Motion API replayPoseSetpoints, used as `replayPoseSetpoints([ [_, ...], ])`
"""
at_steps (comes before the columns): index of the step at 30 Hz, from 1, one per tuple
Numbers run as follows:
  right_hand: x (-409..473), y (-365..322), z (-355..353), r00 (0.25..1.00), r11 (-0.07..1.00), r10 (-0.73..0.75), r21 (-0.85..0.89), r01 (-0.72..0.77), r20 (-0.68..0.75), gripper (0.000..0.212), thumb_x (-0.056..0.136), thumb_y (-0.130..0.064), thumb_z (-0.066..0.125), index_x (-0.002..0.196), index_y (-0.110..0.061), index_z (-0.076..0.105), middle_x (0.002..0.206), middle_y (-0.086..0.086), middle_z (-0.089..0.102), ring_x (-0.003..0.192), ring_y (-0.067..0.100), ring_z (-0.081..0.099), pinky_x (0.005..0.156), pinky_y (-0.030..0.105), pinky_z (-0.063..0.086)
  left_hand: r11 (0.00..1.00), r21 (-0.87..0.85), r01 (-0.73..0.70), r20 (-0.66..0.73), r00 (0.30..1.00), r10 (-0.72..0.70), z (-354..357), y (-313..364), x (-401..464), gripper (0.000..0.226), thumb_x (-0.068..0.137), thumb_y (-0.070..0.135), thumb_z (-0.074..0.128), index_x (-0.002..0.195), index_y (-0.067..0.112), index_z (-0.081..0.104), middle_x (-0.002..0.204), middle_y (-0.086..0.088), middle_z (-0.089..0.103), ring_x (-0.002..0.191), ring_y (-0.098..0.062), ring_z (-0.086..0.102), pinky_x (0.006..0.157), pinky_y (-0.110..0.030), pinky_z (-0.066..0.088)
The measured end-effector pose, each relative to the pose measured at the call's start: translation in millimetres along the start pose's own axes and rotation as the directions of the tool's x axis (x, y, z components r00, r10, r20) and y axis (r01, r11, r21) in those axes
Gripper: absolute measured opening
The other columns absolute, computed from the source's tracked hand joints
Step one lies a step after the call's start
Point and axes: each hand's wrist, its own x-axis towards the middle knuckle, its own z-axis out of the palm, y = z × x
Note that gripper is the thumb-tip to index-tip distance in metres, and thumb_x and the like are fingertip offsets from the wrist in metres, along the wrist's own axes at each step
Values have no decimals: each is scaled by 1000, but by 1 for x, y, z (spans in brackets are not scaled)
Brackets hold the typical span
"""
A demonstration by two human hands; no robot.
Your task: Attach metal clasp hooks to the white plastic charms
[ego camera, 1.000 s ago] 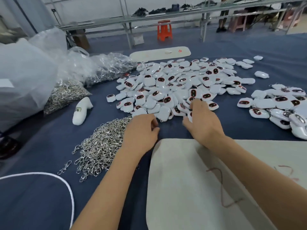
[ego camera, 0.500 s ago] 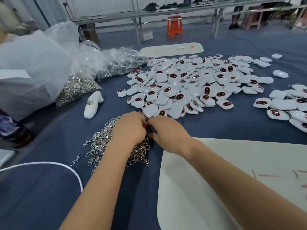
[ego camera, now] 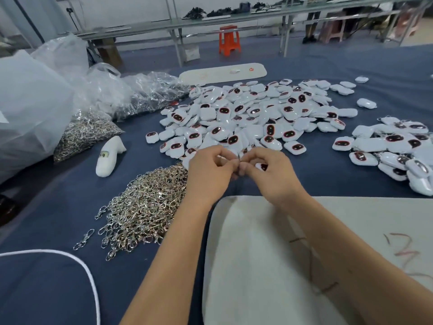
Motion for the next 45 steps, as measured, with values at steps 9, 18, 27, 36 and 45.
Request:
replayPoseSetpoints([
  [9, -31, 47, -92, 982, 973, 62, -209, -99, -176, 17, 95, -19, 75, 81, -28, 70, 72, -6, 68, 66, 13, 54, 59, 16, 38, 896, -423, 135, -1, 989, -149, 107, 10, -10, 12, 83, -1, 80, 86, 8, 73, 71, -8, 76, 61, -11, 70, 60, -21, 53],
  [18, -38, 55, -95, 980, 986, -32, -167, -2, -196, 16, 92, -11, 77, 97, -26, 79, 88, -17, 75, 85, 6, 67, 72, 18, 47, 933, -360, 28, 25, 999, -21, 121, 3, -9, 15, 82, 0, 80, 86, 10, 71, 70, -3, 75, 63, -10, 70, 62, -25, 57],
  [27, -39, 55, -95, 986, 994, -20, -107, 2, -167, 17, 95, -12, 73, 84, -24, 77, 73, -15, 71, 61, 1, 56, 62, 10, 38, 900, -436, 5, 19, 1000, 3, 118, 2, -9, 18, 80, 1, 83, 85, 13, 70, 77, -5, 76, 67, -10, 68, 67, -22, 54],
  [36, -40, 57, -95, 978, 997, -39, -67, 26, -203, 16, 95, -13, 74, 85, -25, 75, 77, -9, 73, 70, 14, 64, 66, 23, 48, 888, -459, -38, 49, 997, 68, 118, 5, -9, 15, 83, -5, 77, 87, 10, 75, 84, -6, 78, 82, -18, 75, 76, -22, 57],
  [45, -40, 57, -92, 922, 944, -224, -307, 125, -315, 20, 89, 1, 74, 86, -19, 72, 77, -13, 70, 72, 14, 67, 65, 34, 52, 929, -348, -127, 78, 983, 164, 120, 7, -12, 9, 86, 2, 76, 87, 11, 76, 82, 0, 76, 72, -11, 69, 71, -23, 56],
])
